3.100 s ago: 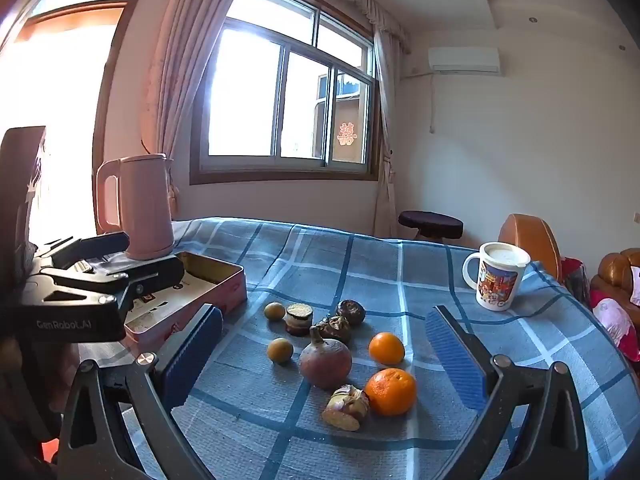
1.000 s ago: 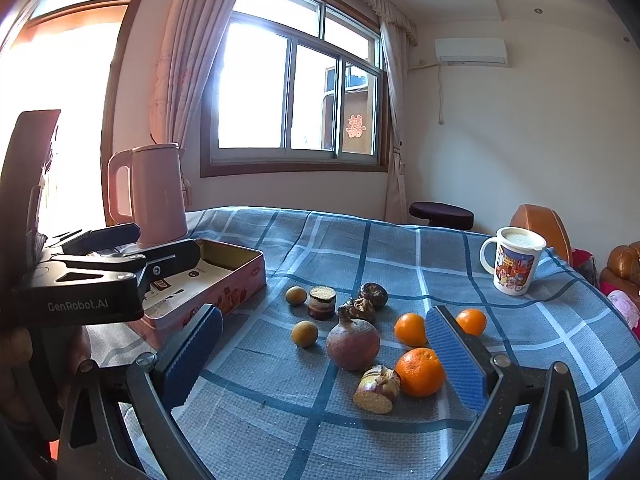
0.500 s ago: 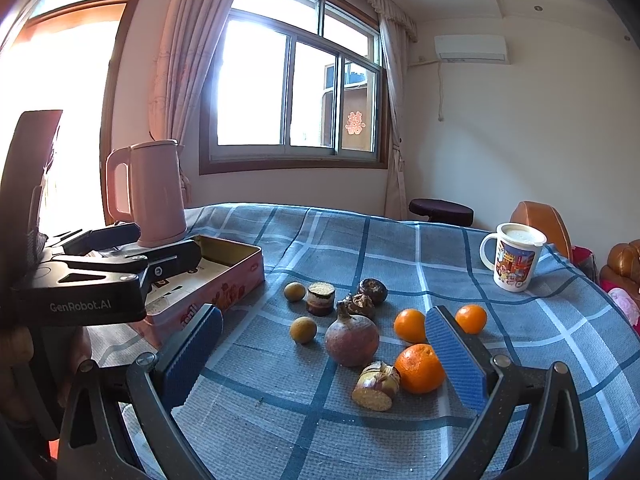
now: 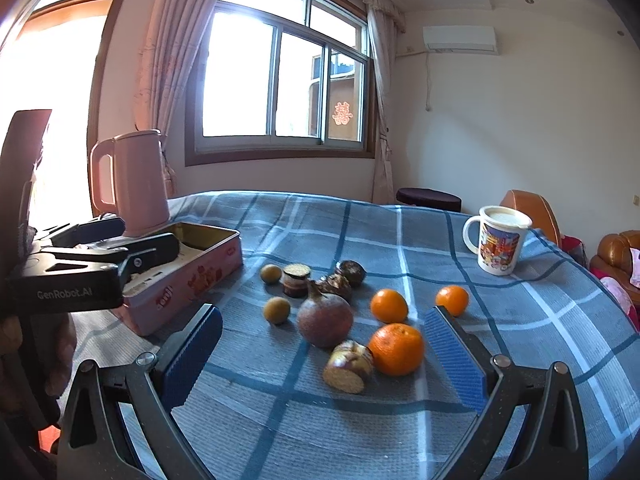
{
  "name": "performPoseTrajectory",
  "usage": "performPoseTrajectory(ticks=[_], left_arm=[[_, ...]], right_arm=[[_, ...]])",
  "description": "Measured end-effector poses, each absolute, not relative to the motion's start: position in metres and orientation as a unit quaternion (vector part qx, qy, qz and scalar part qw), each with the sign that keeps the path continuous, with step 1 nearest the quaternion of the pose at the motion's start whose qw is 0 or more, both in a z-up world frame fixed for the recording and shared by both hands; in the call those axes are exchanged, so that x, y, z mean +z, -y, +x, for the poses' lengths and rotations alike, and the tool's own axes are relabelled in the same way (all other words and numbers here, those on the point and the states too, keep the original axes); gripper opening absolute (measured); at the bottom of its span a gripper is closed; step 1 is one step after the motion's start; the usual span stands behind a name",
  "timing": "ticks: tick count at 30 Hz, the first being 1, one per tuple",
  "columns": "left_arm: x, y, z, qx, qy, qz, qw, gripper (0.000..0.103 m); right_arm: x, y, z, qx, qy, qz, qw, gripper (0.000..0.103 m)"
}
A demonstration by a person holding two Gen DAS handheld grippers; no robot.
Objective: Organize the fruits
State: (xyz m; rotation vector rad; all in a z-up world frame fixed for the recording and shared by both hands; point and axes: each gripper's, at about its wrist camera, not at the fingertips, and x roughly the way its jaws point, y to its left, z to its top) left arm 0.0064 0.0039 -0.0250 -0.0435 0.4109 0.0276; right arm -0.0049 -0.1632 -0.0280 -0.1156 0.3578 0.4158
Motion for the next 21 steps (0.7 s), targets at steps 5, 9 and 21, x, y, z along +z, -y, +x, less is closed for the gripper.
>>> performPoseTrajectory(ticks=[5, 9, 21], left_arm=[[-0.032, 0.002, 0.011, 0.005, -0.220, -0.018, 0.975, 0.103], [-0.038, 0.009, 0.018, -0.020, -0.239, -0.022, 0.970, 0.103], [-0.041, 0.020, 0.036, -0.046, -0.266, -0.019, 0.963, 0.103]], right_arm=[[-0.037, 0.180, 0.003, 0.180, -0.198, -0.071, 0.961, 0.102], [-0.042, 0.193, 0.016, 0.179, -0.235, -0.055, 0.954, 0.102], [-0.063, 0.175, 0.050, 0.239, -0.347, -0.053, 0.905, 0.065]])
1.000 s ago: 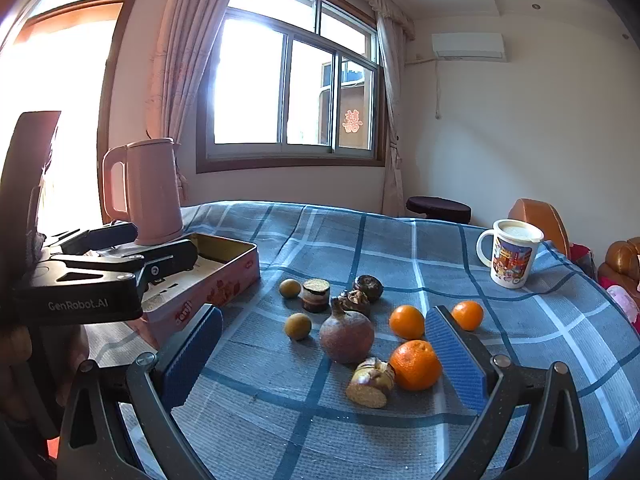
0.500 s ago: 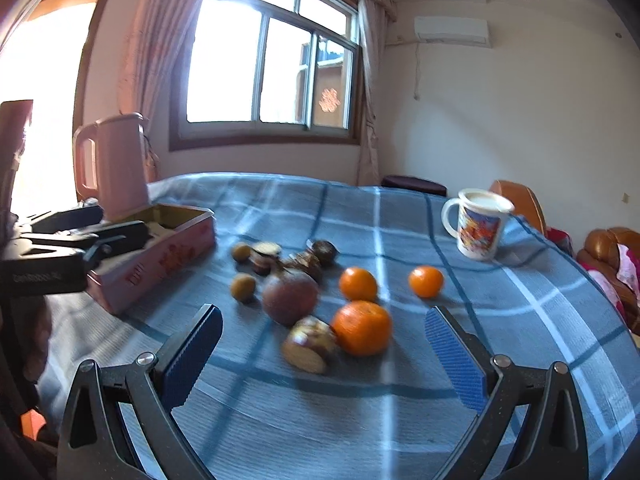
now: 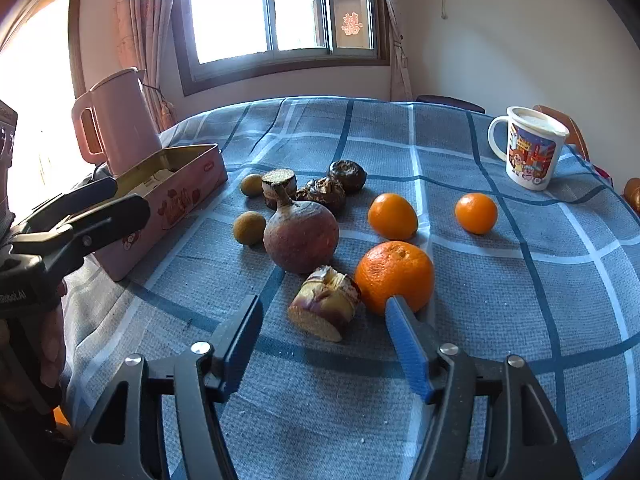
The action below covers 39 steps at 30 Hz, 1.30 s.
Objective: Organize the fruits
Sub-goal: 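Move the right tool to the cut purple-skinned tuber piece and close on it, then close the left tool on the dark round stemmed fruit while the right tool lifts the tuber piece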
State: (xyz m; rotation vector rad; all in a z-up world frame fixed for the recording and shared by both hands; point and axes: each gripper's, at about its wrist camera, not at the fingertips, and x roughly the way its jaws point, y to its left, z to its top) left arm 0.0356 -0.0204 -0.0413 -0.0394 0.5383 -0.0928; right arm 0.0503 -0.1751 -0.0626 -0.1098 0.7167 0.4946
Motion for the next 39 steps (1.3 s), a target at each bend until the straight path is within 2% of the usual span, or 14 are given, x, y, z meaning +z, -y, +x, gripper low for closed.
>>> performPoseTrajectory(ticks=[3, 5, 6, 15, 19, 20, 22, 27, 30, 33, 39], left_arm=[[-0.045, 0.022, 0.042, -0.053, -0.283, -0.020, 0.957, 0.103], [-0.046, 0.021, 0.043, -0.051, -0.286, -0.022, 0.957, 0.103], [-0.046, 0.020, 0.044, -0.050, -0.287, -0.024, 0.956, 0.103], [-0.048, 0.029, 0.054, -0.057, -0.296, -0.010, 0.953, 0.100], [-0.050, 0.040, 0.062, -0.069, -0.305, -0.004, 0.950, 0.097], [-0.050, 0.042, 0.064, -0.071, -0.308, -0.003, 0.949, 0.096], [-0.052, 0.048, 0.068, -0.083, -0.317, -0.001, 0.945, 0.087], [-0.054, 0.062, 0.078, -0.103, -0.329, -0.001, 0.939, 0.078], [-0.055, 0.069, 0.088, -0.111, -0.336, -0.005, 0.935, 0.077], [-0.059, 0.078, 0.099, -0.117, -0.348, -0.004, 0.930, 0.066], [-0.066, 0.097, 0.115, -0.133, -0.369, 0.008, 0.920, 0.063]], right_arm=[[-0.064, 0.171, 0.052, 0.240, -0.354, -0.064, 0.902, 0.065], [-0.062, 0.171, 0.051, 0.237, -0.354, -0.065, 0.902, 0.059], [-0.062, 0.172, 0.049, 0.239, -0.354, -0.064, 0.902, 0.052], [-0.068, 0.160, 0.066, 0.243, -0.378, -0.076, 0.890, 0.051], [-0.072, 0.160, 0.079, 0.255, -0.401, -0.060, 0.878, 0.040], [-0.071, 0.162, 0.080, 0.258, -0.402, -0.054, 0.877, 0.040], [-0.068, 0.167, 0.077, 0.260, -0.388, -0.043, 0.883, 0.039], [-0.052, 0.177, 0.059, 0.217, -0.323, -0.054, 0.920, 0.039], [-0.046, 0.189, 0.060, 0.208, -0.305, -0.038, 0.929, 0.039], [-0.041, 0.201, 0.063, 0.197, -0.298, -0.023, 0.934, 0.039], [-0.031, 0.213, 0.065, 0.166, -0.279, -0.024, 0.945, 0.039]])
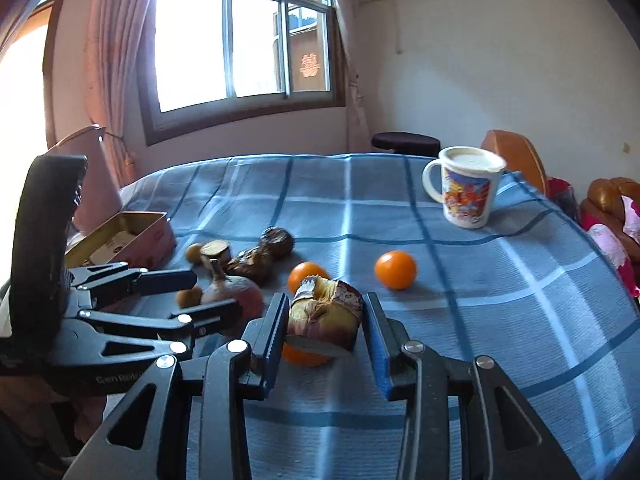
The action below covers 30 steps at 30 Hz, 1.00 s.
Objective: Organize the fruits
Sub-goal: 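Close the left tool on the dark round stemmed fruit while the right tool lifts the tuber piece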
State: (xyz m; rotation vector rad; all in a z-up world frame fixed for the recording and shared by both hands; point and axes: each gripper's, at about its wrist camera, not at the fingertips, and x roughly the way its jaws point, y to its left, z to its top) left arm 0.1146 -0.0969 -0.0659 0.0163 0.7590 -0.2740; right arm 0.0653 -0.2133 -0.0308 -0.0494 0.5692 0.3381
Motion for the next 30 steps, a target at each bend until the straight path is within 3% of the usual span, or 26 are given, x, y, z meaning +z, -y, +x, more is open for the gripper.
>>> performPoseTrajectory(ticks=[4, 7, 30], left_arm=[[-0.071, 0.102, 0.125, -0.144, -0.390, -0.002, 0.910, 0.063], [-0.074, 0.105, 0.130, -0.143, -0.401, 0.001, 0.905, 0.054], [-0.059, 0.087, 0.108, -0.134, -0.341, -0.022, 0.930, 0.053]], right_arm=[[-0.033, 0.220, 0.072, 0.165, -0.282, -0.014, 0.945, 0.039], [-0.033, 0.216, 0.074, 0.166, -0.286, -0.021, 0.944, 0.039], [-0.030, 0.214, 0.070, 0.186, -0.267, -0.021, 0.945, 0.039]])
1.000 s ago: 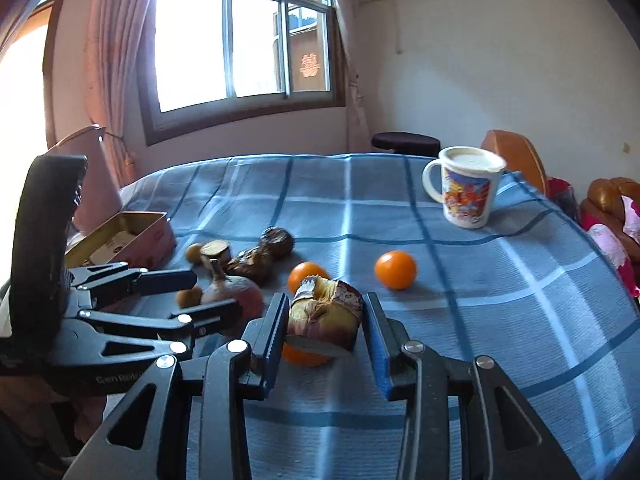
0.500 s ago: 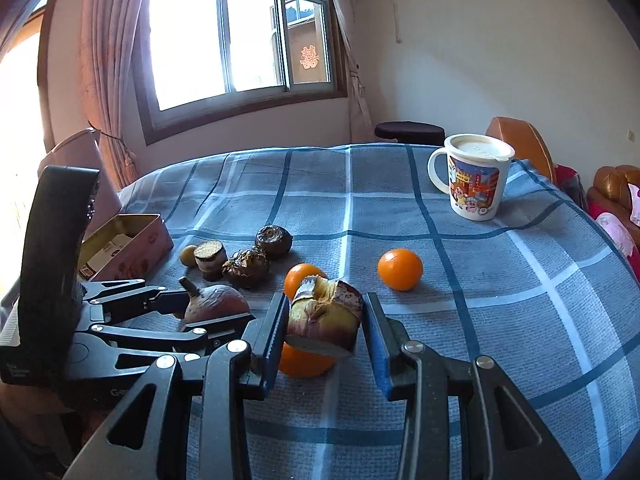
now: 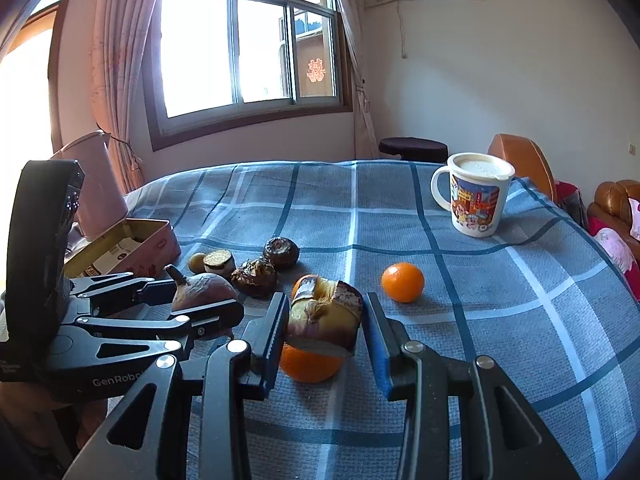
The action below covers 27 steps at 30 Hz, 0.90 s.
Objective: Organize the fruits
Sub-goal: 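Close the left tool on the dark round stemmed fruit while the right tool lifts the tuber piece, then carry the dark fruit in the left tool while the right tool carries the tuber piece toward the tin box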
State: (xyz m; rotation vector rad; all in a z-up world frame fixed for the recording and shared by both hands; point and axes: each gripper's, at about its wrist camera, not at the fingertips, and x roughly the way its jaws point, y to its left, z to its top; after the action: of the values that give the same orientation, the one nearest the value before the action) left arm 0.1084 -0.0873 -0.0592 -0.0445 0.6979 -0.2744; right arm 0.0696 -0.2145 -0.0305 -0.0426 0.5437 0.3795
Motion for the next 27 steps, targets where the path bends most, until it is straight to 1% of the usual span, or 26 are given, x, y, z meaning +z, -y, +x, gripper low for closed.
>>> performPoseTrajectory(ticks=[8, 27], left_arm=[[-0.051, 0.091, 0.098, -0.125, -0.306, -0.005, 0.944, 0.053], [-0.042, 0.092, 0.080, -0.109, -0.260, 0.010, 0.959, 0.053]], right_arm=[[-0.027, 0.213, 0.064, 0.193, -0.249, -0.024, 0.949, 0.039], [-0.023, 0.213, 0.051, 0.201, -0.216, -0.028, 0.955, 0.040]])
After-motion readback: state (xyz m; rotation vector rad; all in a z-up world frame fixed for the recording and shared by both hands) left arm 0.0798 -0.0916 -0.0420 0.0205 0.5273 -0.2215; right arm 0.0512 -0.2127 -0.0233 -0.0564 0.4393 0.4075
